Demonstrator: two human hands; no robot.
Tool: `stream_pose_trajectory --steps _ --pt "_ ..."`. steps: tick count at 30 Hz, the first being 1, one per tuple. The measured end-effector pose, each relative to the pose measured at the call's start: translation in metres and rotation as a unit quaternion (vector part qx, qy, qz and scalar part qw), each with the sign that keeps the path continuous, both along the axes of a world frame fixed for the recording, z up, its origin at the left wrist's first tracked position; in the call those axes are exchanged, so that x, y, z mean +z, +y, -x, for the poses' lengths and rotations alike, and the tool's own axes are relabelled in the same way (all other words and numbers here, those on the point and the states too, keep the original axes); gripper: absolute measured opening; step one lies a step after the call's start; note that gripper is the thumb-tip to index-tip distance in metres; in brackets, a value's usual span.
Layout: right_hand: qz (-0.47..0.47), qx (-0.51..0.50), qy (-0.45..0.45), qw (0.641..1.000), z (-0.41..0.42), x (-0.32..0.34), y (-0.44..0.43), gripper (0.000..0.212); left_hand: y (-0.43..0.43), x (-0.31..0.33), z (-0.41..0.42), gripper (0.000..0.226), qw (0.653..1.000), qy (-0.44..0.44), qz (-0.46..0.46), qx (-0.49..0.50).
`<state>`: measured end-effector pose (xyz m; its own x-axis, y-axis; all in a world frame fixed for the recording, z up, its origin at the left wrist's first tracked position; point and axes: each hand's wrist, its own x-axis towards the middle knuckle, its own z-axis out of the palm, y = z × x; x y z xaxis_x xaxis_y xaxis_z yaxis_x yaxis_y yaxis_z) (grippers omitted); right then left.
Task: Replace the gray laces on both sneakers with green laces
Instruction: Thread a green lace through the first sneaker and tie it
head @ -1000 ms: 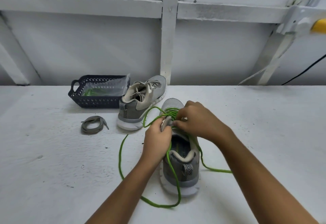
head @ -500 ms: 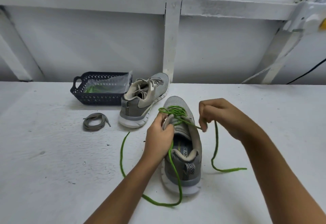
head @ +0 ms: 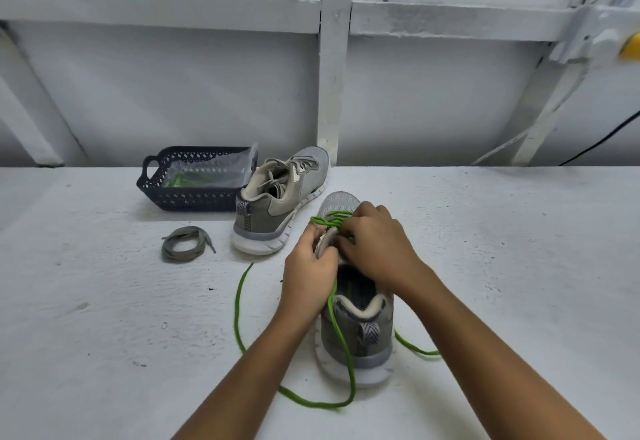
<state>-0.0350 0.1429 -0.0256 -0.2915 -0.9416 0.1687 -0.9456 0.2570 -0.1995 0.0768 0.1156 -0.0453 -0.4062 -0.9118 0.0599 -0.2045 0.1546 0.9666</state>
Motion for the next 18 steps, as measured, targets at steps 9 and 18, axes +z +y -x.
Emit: stream_pose_trajectory --steps 9,18 --pt "0.081 0.137 -0.223 0.962 0.015 0.026 0.048 0.017 0.001 0.0 0.002 0.055 1.0 -0.001 -0.021 0.017" --pt "0.055 0.172 -0.294 0.939 0.017 0.037 0.069 0.015 -0.001 -0.003 0.003 0.056 1.0 -0.005 -0.011 0.017"
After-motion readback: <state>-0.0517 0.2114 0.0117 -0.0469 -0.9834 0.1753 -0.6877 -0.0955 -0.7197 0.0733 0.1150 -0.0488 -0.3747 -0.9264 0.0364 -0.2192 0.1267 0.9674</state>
